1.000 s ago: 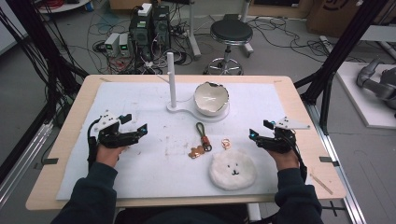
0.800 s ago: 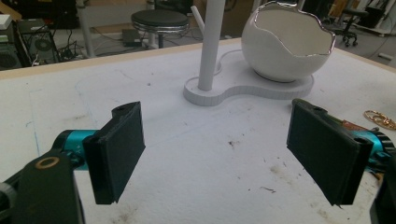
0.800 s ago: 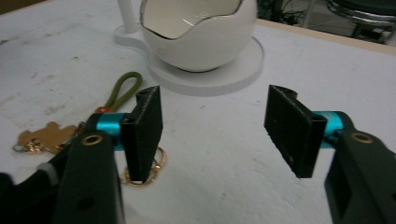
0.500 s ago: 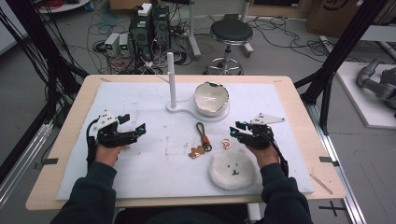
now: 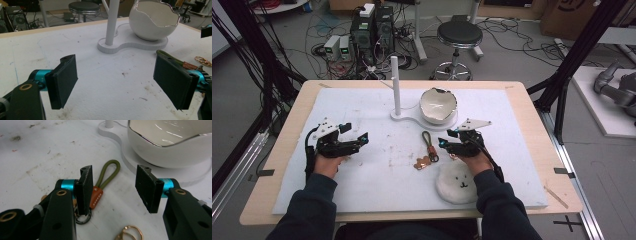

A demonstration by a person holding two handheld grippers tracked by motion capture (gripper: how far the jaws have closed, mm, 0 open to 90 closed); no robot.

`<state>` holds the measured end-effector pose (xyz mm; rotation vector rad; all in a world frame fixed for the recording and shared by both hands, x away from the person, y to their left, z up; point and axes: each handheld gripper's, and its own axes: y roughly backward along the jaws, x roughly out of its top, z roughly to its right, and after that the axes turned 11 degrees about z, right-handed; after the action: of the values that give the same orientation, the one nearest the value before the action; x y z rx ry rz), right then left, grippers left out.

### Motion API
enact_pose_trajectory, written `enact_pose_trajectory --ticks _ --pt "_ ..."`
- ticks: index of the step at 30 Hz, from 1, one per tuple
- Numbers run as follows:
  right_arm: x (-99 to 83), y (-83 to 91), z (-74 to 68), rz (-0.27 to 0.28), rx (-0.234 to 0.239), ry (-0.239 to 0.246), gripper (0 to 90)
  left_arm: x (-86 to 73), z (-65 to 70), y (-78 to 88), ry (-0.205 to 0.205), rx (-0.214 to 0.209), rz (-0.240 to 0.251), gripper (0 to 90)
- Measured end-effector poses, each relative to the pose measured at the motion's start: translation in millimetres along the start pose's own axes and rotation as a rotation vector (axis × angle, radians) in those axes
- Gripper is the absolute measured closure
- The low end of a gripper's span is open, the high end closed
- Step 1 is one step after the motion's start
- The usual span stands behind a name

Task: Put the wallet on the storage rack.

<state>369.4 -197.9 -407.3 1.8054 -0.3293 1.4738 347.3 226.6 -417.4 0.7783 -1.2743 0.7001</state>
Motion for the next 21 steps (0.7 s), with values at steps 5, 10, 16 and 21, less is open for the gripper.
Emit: enact_pose_trajectory --ticks 5,10,16,21 --pt "3.6 -3.8 -4.6 -0.008 0.025 0.006 47.7 -0.3 -0.3 -0.2 0.003 -0.004 -0.001 19.2" --pt "-1.0 16.1 4.7 -0.034 0.081 0.0 42.5 -0.1 -0.1 0.1 0.005 -0.005 -0.002 19.2" --pt "-27.1 49.9 24.8 -0.109 0.199 -0.041 32.8 -0.3 0.3 -0.3 0.006 -0.003 -0.004 19.5" --pt "-51.0 52.6 23.8 -0.284 0.278 -0.012 30.3 -0.5 1.5 -1.4 0.005 -0.008 -0.003 20.7"
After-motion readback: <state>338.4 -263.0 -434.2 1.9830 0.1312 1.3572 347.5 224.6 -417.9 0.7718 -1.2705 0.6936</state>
